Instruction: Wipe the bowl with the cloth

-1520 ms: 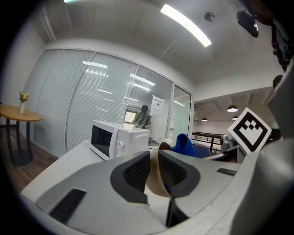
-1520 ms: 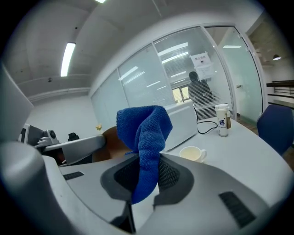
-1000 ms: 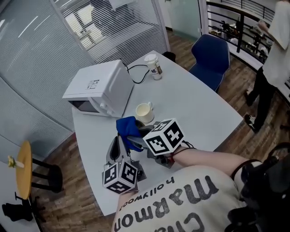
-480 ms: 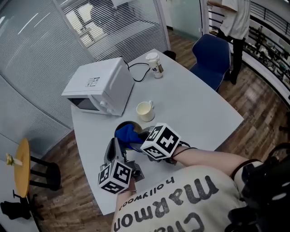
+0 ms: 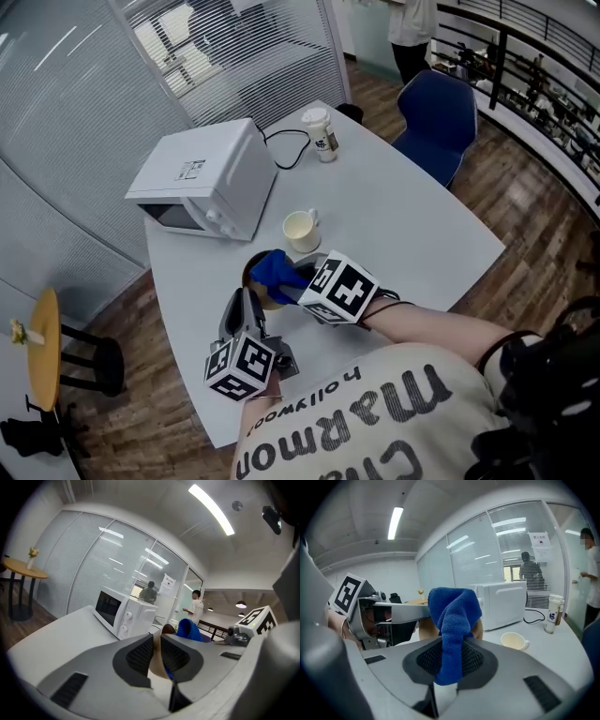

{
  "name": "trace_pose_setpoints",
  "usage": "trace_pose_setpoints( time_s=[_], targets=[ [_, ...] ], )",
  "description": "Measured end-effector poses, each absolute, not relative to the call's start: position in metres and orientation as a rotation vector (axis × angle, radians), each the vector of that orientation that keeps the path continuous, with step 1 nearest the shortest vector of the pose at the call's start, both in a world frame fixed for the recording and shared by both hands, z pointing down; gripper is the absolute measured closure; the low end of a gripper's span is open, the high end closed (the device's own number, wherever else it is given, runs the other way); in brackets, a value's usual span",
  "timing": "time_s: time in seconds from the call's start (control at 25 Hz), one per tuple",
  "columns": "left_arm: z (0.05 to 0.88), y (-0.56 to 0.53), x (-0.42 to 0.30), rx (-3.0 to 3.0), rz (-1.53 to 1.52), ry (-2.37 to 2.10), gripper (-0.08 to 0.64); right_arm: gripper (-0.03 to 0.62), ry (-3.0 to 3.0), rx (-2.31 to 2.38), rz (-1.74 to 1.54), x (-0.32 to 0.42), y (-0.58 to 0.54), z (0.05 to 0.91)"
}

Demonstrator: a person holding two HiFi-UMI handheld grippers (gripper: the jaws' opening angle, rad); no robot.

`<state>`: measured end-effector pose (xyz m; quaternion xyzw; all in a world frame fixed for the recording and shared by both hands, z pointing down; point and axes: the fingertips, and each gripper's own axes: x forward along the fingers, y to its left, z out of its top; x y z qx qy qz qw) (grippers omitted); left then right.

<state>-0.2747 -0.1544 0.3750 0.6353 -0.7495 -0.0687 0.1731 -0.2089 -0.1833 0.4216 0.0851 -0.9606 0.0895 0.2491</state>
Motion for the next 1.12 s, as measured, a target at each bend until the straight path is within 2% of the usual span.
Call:
trace_pose_setpoints(
  time_s=[0.48,0.84,1.12],
  targets=[
    [0.456,-0.149,-0.268,1.771,-0.008,-1.931,0.515,0.529,-2.541,0.475,0.235,-0.162,-0.235,0.459],
    [0.546,-0.128,-0.296,1.447,-0.062,-1.771,0.517,0.530,-2.454,0.819,0.717,-0.085,-0.263,0.488],
    [0.578,-0.118,-0.306,1.328,-0.059,-1.722,0.522,0.531,-2.422,0.876,0.772,-0.064,-0.238,0.501]
  ],
)
